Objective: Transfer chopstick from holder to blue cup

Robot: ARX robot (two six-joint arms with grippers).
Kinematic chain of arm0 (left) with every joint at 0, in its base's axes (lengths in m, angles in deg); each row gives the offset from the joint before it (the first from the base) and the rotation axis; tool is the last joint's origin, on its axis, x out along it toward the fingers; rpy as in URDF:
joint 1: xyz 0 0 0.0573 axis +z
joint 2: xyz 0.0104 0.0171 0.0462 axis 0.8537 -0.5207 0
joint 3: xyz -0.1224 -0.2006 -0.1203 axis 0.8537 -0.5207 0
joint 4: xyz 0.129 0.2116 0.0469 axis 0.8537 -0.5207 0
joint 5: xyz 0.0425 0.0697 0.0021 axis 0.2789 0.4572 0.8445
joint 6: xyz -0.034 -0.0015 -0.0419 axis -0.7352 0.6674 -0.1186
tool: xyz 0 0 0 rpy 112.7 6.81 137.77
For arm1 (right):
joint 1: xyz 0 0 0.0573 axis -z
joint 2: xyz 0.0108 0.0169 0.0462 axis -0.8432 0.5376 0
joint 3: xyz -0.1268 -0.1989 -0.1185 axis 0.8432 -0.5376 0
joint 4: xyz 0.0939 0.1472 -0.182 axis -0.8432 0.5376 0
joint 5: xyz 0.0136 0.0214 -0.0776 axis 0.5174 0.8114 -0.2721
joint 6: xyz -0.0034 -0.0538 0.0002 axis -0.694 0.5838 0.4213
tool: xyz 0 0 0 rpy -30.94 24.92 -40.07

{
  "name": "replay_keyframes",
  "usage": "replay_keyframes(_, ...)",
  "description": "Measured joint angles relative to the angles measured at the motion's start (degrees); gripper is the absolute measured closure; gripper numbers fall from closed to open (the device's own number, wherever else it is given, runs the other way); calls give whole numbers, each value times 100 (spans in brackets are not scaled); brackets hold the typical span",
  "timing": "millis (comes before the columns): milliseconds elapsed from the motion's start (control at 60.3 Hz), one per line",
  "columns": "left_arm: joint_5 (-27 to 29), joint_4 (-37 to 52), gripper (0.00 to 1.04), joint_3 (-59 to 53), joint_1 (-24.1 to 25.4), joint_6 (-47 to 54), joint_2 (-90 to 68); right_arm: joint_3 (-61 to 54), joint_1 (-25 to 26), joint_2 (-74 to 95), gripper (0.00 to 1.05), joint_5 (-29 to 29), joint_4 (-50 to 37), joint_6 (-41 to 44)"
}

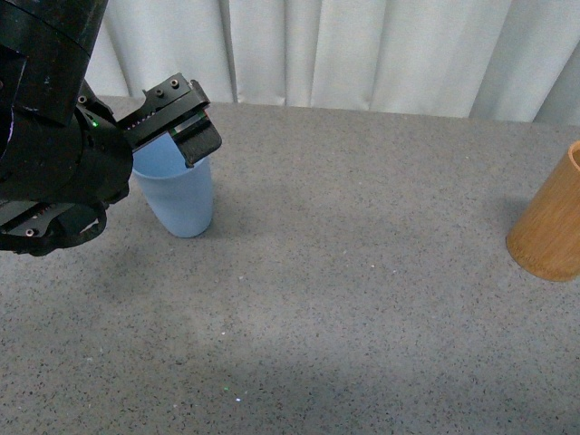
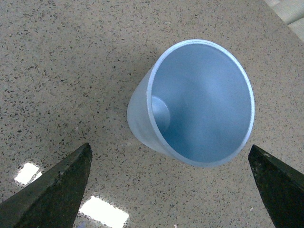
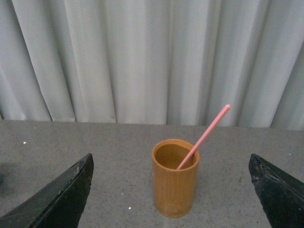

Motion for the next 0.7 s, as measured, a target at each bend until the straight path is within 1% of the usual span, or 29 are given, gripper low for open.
replay_keyframes(696, 175, -103, 7, 205, 133, -164, -374, 0, 0, 0, 10, 0, 0, 0)
